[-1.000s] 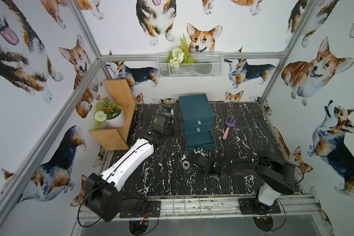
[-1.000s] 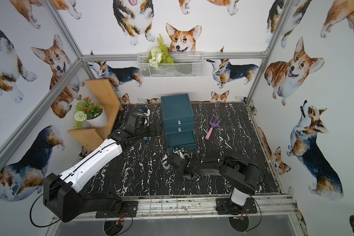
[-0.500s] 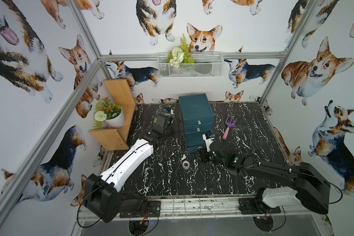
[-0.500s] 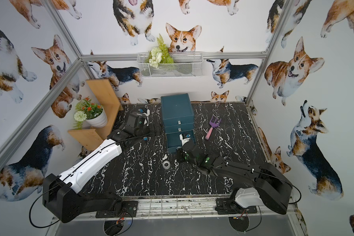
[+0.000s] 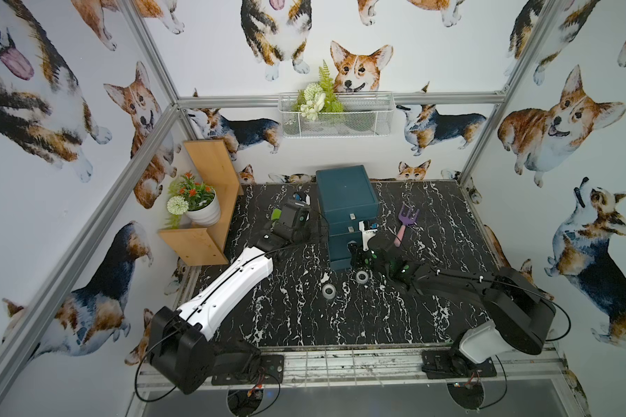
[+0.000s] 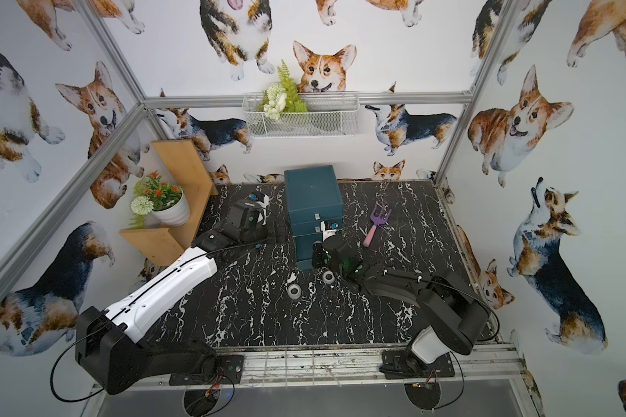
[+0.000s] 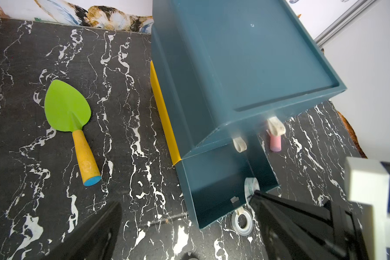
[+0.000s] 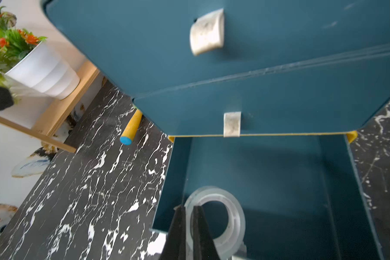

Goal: Place the transparent tape into the drawer according to color
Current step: Place the tape in the drawer.

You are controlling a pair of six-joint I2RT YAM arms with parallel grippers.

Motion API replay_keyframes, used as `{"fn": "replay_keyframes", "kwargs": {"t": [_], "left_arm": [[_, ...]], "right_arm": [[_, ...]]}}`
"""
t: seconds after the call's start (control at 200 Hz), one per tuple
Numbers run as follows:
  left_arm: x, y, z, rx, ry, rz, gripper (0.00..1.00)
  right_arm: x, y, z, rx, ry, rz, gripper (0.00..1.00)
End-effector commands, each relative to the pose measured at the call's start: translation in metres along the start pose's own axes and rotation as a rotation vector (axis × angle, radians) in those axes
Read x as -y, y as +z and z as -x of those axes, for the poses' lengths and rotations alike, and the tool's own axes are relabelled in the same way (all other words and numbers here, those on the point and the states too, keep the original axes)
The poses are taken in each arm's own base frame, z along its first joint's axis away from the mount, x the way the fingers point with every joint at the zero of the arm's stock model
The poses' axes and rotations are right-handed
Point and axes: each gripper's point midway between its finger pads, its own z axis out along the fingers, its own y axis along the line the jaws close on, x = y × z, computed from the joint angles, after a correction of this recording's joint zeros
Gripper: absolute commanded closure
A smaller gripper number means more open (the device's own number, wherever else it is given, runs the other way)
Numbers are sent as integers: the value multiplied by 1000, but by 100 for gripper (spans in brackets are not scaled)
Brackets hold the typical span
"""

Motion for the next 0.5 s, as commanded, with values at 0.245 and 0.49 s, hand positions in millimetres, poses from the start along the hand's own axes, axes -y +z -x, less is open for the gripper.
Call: {"fn": "replay_keyframes", "kwargs": {"t": [0.245,0.49], "left_arm": [[9,-11,-20,22,-116,-48,1],[1,-11,-72,-28,-141,-21,1]], "right_arm": [[6,12,3,45,24,1,64],[-3,-2,17,79,19,46,51]]}}
